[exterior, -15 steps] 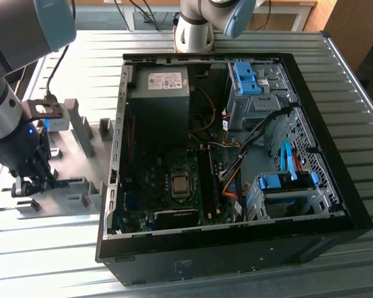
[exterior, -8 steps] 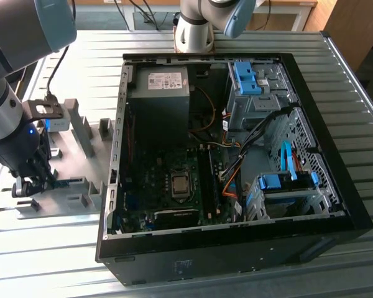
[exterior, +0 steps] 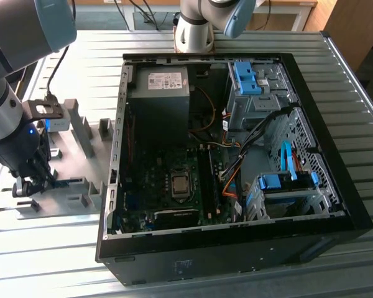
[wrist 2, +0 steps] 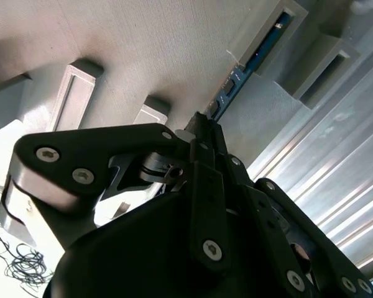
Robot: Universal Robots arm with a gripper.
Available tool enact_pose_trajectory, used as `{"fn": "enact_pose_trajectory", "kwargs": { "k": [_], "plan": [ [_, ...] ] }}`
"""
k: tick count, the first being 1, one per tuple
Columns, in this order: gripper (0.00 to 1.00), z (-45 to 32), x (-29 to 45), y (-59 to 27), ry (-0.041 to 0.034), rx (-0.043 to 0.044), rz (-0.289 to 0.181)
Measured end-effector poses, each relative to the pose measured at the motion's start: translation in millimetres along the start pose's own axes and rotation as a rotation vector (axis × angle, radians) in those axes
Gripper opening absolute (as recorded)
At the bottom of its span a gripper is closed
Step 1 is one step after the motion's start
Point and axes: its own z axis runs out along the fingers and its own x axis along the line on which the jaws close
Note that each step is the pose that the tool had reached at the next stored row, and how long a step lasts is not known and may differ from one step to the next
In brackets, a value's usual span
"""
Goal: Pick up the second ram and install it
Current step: 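Pick up the second ram and move it above second insertion slot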
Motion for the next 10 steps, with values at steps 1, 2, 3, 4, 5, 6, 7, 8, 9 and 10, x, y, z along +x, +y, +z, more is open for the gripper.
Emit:
{"fn": "enact_pose_trajectory", "kwargs": {
  "k": [1, 2, 3, 4, 5, 6, 7, 8, 9, 10],
  "plan": [
    [0.14, 0.0, 0.0, 0.0, 0.0000, 0.0000, 0.000],
    [0.14, 0.0, 0.0, 0.0, 0.0000, 0.0000, 0.000],
    [0.14, 0.0, 0.0, 0.0, 0.0000, 0.0000, 0.000],
    [0.14, 0.0, 0.0, 0.0, 0.0000, 0.0000, 0.000],
    [0.14, 0.1, 0.0, 0.0, 0.0000, 0.0000, 0.000],
    [0.14, 0.0, 0.0, 0.0, 0.0000, 0.0000, 0.000],
    [0.14, 0.0, 0.0, 0.0, 0.0000, 0.0000, 0.000],
    [0.14, 0.0, 0.0, 0.0, -0.0001, 0.0001, 0.000],
    [0.14, -0.7, 0.0, 0.0, -0.0002, 0.0002, 0.000],
    [0.14, -1.4, -0.1, 0.0, -0.0001, 0.0001, 0.000]
  ]
}}
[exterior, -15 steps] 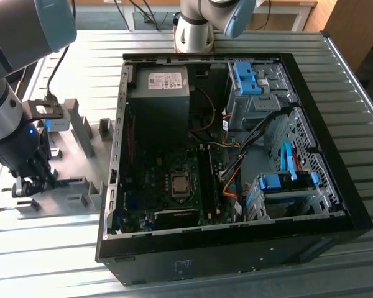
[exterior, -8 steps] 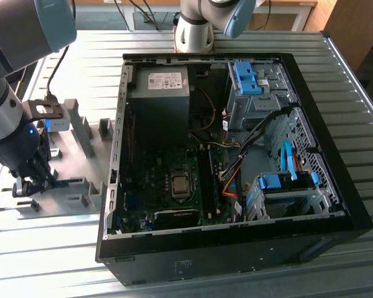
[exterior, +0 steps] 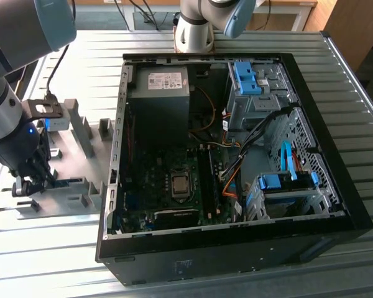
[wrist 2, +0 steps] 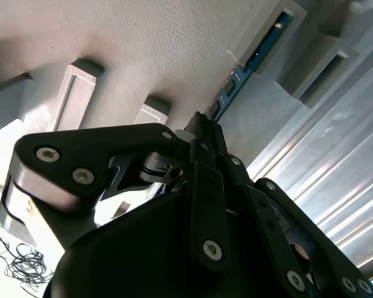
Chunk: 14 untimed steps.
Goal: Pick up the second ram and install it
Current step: 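Pick up the second ram and move it above second insertion slot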
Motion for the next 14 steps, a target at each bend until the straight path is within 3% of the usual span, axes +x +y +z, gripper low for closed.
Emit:
{"fn": "enact_pose_trajectory", "kwargs": {
  "k": [14],
  "plan": [
    [0.14, -3.4, 0.0, 0.1, 0.0001, -0.0001, 0.000]
  ]
}}
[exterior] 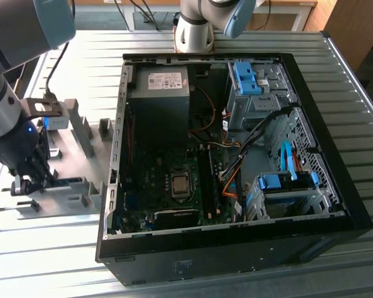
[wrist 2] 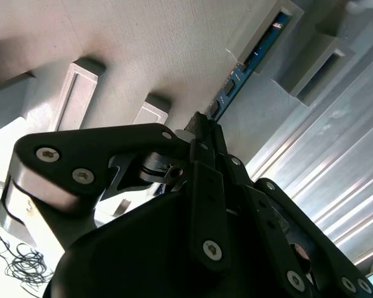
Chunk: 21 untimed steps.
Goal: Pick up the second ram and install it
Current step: 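Pick up the second ram and move it above second insertion slot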
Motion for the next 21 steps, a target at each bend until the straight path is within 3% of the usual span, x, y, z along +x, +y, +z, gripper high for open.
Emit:
{"fn": "enact_pose_trajectory", "kwargs": {
  "k": [21],
  "plan": [
    [0.14, -5.8, -0.1, 0.1, 0.0000, 0.0001, 0.000]
  ]
}}
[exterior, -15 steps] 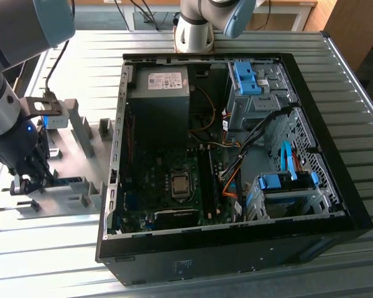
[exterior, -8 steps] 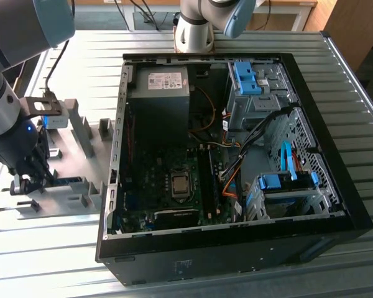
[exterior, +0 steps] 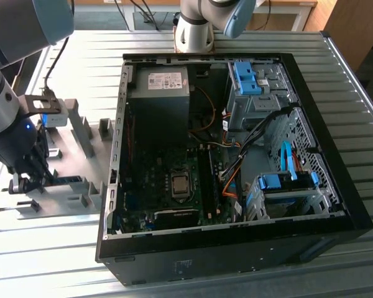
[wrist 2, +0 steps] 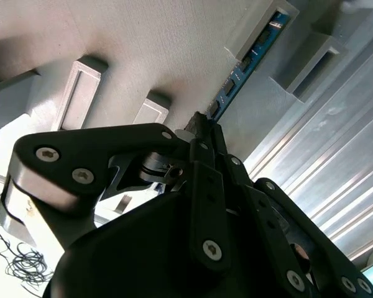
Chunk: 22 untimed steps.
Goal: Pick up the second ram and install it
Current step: 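Pick up the second ram and move it above second insertion slot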
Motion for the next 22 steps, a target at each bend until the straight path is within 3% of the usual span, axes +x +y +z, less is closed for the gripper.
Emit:
{"fn": "enact_pose_trajectory", "kwargs": {
  "k": [22],
  "plan": [
    [0.14, -6.9, -0.2, 0.2, 0.0000, 0.0000, 0.000]
  ]
}}
